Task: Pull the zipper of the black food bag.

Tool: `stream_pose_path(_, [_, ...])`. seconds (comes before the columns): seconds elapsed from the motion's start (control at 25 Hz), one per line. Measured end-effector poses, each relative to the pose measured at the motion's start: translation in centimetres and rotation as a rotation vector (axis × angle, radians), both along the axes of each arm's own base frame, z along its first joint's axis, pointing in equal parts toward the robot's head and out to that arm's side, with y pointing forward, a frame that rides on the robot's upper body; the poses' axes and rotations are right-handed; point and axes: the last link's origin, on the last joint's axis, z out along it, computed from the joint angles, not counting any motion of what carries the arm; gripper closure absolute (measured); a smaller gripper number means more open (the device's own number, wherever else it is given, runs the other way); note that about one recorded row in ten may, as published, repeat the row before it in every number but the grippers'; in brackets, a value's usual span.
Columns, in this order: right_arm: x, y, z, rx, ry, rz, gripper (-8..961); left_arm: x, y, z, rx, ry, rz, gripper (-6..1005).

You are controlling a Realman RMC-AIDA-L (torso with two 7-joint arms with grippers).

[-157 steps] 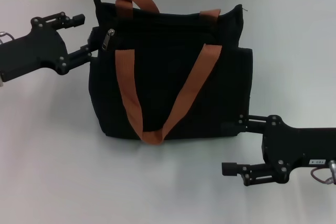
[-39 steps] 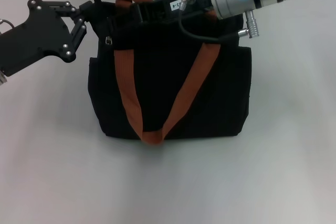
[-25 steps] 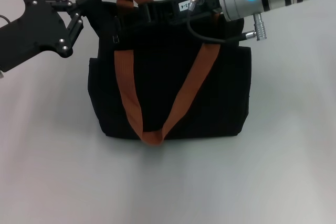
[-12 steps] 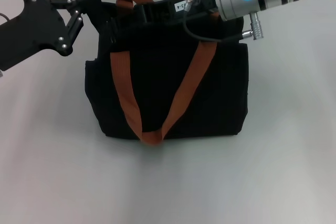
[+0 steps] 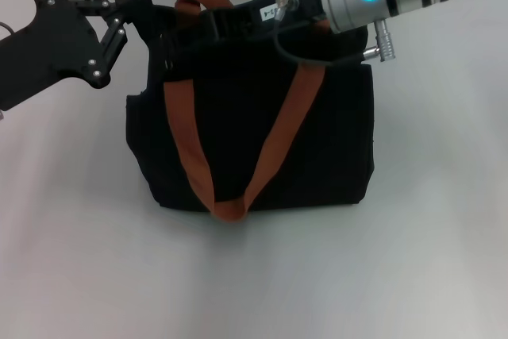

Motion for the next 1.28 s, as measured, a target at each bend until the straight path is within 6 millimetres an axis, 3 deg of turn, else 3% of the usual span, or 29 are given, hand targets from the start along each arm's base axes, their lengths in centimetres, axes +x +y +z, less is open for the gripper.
stream_pose_path(0.8, [-0.29,-0.17,-0.34,0.003,0.000,0.017,562,-0.15,-0.20,-0.19,-0.002,-0.003,0.008,929])
stream_pose_path(1.0, [-0.28,-0.14,-0.32,0.006,-0.001,0.020,764,-0.14,-0.22,-0.16,-0.001,-0.005,0.007,928])
stream_pose_path(1.28, [-0.12,-0.07,-0.23,0.010,-0.002,0.017,795,-0.10,-0.24,-0.22,-0.005,-0.004,0.004,925])
